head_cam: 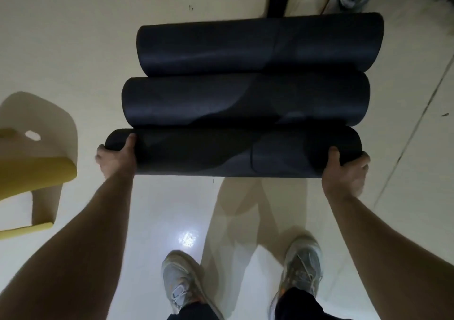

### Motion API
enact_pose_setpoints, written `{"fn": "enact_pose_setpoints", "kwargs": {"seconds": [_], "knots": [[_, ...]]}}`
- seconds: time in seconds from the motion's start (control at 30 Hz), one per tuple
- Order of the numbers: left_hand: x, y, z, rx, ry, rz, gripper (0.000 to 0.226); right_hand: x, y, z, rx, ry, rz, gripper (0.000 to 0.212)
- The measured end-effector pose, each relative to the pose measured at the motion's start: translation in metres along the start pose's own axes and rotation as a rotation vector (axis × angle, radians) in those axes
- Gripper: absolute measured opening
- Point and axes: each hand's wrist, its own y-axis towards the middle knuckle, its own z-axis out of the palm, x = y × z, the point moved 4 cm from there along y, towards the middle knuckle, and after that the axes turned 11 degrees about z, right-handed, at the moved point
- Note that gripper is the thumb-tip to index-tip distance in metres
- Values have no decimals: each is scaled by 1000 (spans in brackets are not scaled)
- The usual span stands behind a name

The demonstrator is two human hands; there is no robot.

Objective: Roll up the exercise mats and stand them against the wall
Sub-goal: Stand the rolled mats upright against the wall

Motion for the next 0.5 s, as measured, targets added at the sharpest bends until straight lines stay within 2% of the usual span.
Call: {"fn": "enact_pose_setpoints", "kwargs": {"seconds": [0.13, 0.23, 0.37, 0.43, 0.5], "knots": [[2, -2, -14, 36, -33, 58, 77, 1, -7, 0, -20, 2, -19, 88], [1, -13, -18, 21, -72, 68, 83, 6, -13, -2, -63, -52, -71, 109], [13, -19, -7, 143, -122, 128, 92, 4, -10, 4, -50, -147, -90, 134], [11, -12, -4, 189, -123, 141, 95, 3, -7, 6, -32, -154, -93, 137], [1, -5, -6, 198, 30, 205, 102, 3, -10, 6, -11, -137, -59, 138]]}}
